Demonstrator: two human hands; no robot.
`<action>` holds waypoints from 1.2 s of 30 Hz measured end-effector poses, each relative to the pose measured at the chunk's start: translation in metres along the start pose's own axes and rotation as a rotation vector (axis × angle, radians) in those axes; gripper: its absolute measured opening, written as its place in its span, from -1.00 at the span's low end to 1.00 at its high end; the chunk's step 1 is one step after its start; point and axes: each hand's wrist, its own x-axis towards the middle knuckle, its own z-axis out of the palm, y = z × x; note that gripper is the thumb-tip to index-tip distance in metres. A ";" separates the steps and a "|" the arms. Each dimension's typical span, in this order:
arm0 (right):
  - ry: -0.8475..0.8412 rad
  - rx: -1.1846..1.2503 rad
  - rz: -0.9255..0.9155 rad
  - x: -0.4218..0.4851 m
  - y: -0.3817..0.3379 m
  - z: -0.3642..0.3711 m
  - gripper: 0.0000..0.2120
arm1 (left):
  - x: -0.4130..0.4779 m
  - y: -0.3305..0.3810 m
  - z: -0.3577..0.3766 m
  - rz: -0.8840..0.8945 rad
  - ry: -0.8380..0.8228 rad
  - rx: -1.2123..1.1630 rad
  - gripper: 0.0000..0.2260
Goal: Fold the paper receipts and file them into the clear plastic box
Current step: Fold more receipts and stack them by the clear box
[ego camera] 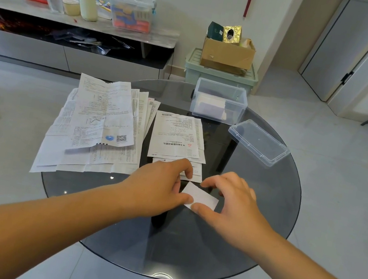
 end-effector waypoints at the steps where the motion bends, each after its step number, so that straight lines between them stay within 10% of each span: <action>1: -0.017 0.001 0.007 0.000 0.000 0.000 -0.59 | 0.001 0.000 0.000 0.011 -0.016 0.013 -0.75; 18: -0.236 -0.048 0.132 0.010 0.011 -0.033 -0.50 | 0.000 0.001 -0.011 -0.017 -0.151 -0.042 -0.76; 25: -0.086 0.051 -0.153 -0.010 0.003 -0.032 -0.88 | -0.004 0.019 0.004 0.142 -0.084 0.268 -0.70; 36: -0.070 -0.371 -0.115 -0.004 0.054 -0.043 -0.40 | 0.028 0.018 -0.012 0.101 0.159 0.295 -0.55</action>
